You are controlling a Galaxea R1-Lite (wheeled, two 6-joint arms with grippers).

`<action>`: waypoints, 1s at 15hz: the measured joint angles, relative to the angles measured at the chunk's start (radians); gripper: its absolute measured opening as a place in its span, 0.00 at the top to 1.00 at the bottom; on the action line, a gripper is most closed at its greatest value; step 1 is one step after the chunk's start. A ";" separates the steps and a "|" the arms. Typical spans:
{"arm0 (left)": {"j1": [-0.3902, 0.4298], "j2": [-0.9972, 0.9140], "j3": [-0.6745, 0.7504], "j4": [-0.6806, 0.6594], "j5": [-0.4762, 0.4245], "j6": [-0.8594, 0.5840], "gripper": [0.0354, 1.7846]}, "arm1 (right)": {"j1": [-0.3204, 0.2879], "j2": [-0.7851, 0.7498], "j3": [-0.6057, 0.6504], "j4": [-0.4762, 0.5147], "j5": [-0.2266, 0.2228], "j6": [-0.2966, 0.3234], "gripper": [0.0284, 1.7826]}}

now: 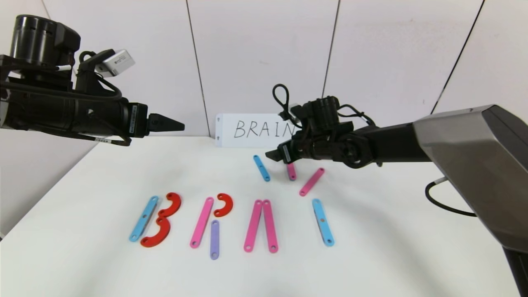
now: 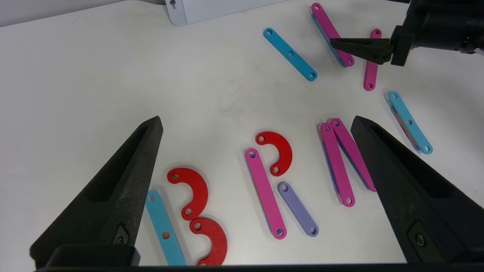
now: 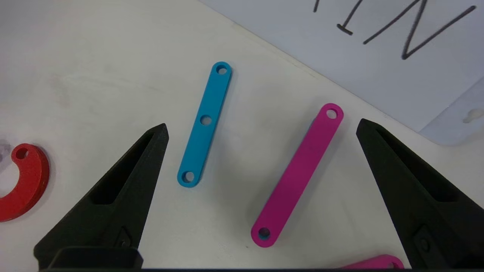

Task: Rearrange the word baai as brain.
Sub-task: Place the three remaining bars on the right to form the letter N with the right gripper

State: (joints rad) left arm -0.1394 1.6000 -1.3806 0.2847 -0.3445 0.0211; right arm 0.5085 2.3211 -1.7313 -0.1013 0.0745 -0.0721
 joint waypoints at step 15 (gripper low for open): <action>-0.005 0.019 0.000 -0.002 0.000 -0.001 0.02 | 0.014 0.159 -0.095 0.026 -0.267 0.209 0.02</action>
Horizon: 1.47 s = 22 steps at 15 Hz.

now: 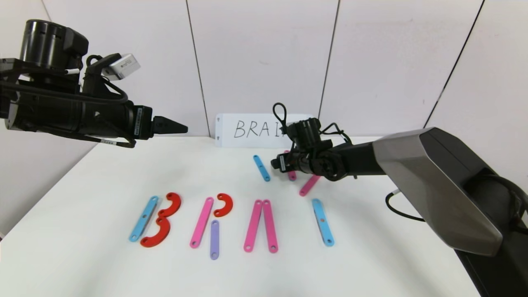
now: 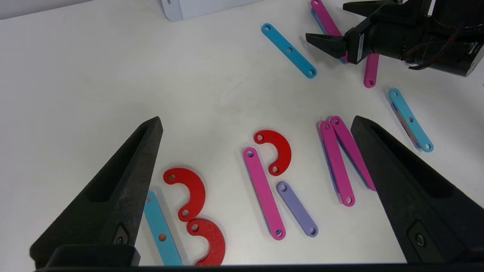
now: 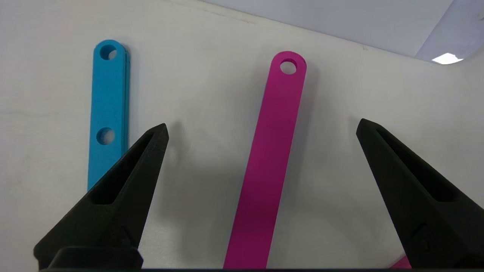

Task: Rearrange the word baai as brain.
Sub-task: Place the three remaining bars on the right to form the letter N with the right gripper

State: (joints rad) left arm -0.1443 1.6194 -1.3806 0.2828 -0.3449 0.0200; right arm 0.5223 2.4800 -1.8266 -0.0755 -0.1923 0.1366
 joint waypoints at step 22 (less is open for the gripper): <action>0.000 0.015 -0.003 -0.001 0.000 0.000 0.02 | -0.001 -0.178 0.191 -0.004 -0.036 0.074 0.84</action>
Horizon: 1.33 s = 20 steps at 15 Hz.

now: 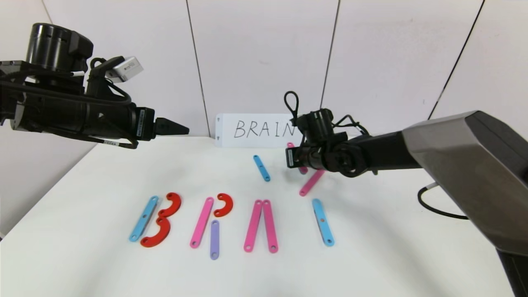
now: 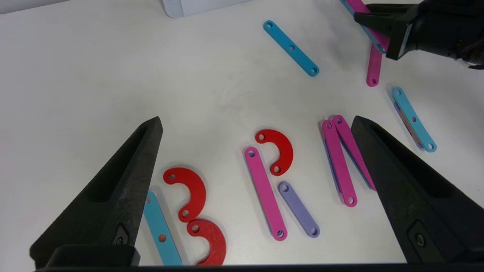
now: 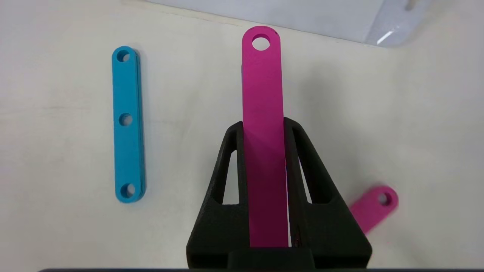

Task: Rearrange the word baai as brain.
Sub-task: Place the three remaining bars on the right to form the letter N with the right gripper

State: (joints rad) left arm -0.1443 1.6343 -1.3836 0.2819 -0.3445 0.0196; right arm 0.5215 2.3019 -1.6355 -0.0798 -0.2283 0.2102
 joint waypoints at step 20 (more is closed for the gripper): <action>-0.012 0.000 0.004 0.002 0.000 0.000 0.02 | 0.025 -0.421 0.882 -0.301 -0.117 0.210 0.84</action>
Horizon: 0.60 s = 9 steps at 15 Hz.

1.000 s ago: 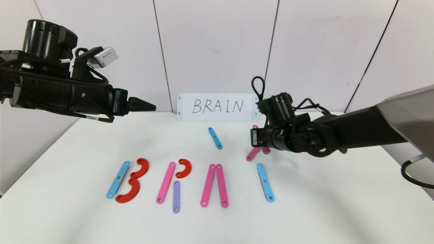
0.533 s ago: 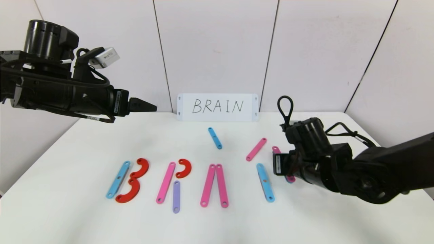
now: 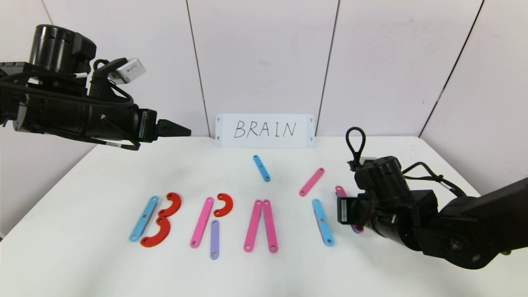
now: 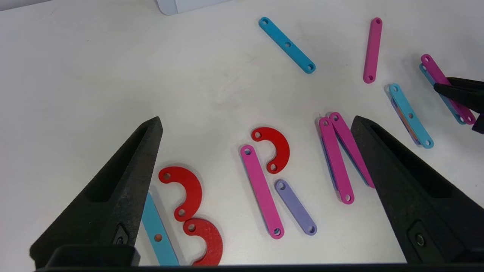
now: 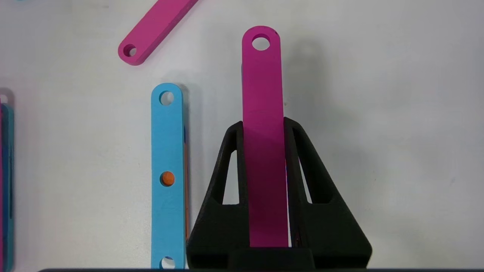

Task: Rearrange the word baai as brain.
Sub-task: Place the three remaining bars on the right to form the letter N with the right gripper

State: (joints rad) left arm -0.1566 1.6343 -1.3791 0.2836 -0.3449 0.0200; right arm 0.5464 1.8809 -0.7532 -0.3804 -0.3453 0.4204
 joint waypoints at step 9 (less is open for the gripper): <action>0.000 0.000 0.001 0.000 -0.001 0.000 0.02 | -0.003 0.054 0.005 -0.027 -0.004 0.013 0.84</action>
State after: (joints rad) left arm -0.1568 1.6340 -1.3779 0.2836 -0.3462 0.0196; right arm 0.5430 1.9345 -0.7479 -0.4074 -0.3491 0.4338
